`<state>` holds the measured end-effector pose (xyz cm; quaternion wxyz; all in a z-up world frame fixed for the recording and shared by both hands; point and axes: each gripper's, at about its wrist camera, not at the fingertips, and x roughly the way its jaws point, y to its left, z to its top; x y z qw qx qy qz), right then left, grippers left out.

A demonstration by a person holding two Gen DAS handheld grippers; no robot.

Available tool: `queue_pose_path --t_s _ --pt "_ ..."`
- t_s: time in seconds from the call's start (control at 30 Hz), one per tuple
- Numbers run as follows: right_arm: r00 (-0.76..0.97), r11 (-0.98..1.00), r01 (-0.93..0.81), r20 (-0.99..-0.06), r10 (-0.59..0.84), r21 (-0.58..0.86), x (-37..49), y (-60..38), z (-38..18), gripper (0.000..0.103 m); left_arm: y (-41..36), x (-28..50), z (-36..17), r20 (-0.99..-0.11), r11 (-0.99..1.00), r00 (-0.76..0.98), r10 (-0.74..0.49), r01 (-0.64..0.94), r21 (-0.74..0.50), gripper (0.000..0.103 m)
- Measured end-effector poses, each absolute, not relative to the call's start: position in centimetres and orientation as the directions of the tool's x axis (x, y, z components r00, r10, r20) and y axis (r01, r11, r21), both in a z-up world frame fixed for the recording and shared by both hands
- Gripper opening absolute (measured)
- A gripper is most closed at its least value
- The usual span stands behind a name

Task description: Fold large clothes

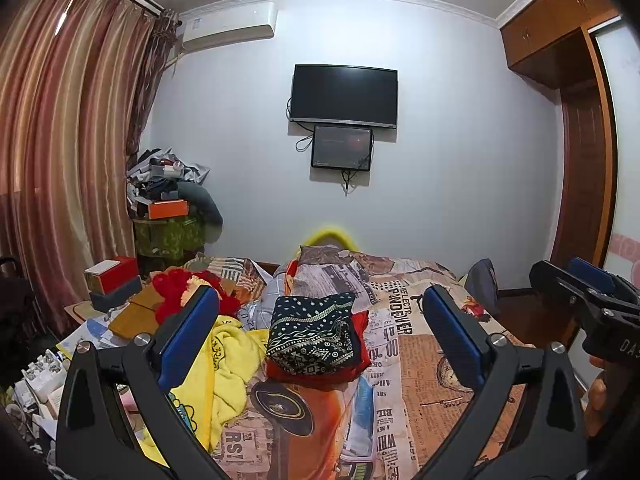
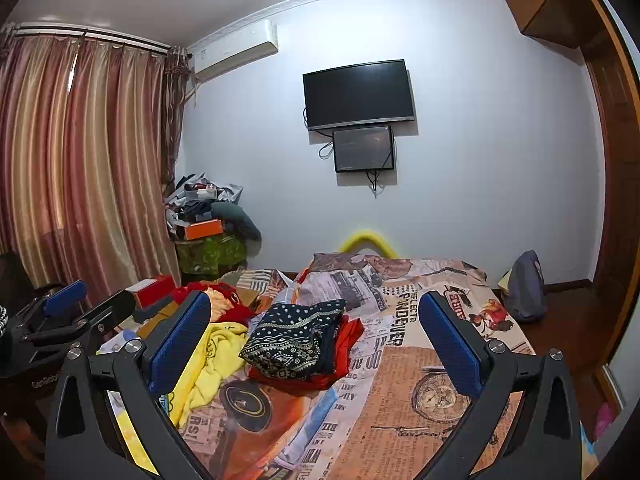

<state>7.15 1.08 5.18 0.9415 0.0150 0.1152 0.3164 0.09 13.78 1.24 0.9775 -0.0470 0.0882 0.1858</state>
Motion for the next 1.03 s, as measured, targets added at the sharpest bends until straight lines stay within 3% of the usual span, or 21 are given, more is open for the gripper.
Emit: queue_pose_path --t_s 1.03 --pt "0.778 0.809 -0.579 -0.226 0.586 0.104 7.61 0.83 4.71 0.103 13.66 0.48 1.19 -0.216 0.941 0.925 0.312 -0.333 -0.066 0.102"
